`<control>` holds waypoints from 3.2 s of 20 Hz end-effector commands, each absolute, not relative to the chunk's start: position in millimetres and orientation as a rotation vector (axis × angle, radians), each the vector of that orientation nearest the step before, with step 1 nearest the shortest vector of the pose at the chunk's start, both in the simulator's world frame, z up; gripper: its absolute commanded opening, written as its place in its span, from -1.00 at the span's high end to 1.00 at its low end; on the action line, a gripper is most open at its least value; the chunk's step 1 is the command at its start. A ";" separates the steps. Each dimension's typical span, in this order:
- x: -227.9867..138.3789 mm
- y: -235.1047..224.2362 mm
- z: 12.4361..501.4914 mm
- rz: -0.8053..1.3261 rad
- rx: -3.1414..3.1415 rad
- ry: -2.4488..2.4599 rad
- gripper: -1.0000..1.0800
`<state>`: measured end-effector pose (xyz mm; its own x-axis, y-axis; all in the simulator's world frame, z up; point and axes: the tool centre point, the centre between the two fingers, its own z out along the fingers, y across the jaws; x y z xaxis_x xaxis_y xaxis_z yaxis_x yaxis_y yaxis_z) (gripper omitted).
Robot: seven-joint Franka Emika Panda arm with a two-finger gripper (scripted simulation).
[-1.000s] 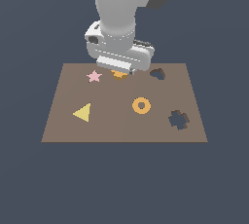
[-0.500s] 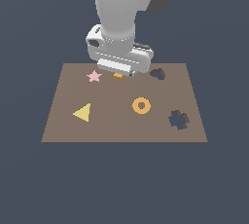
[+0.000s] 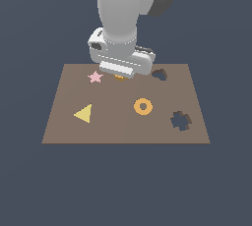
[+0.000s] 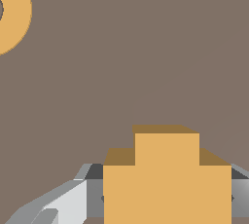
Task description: Insert a designated object into the corresponding slot on a board.
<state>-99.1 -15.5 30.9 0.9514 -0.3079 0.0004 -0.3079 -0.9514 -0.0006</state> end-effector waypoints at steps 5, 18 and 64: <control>-99.1 -15.4 30.8 -0.001 -3.103 0.489 1.00; -83.8 -19.5 31.5 -0.001 -3.125 0.324 1.00; 89.7 138.7 40.3 0.000 -2.203 -2.241 1.00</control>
<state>89.7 131.7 39.8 0.0300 0.9996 -0.0001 0.9996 -0.0300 -0.0002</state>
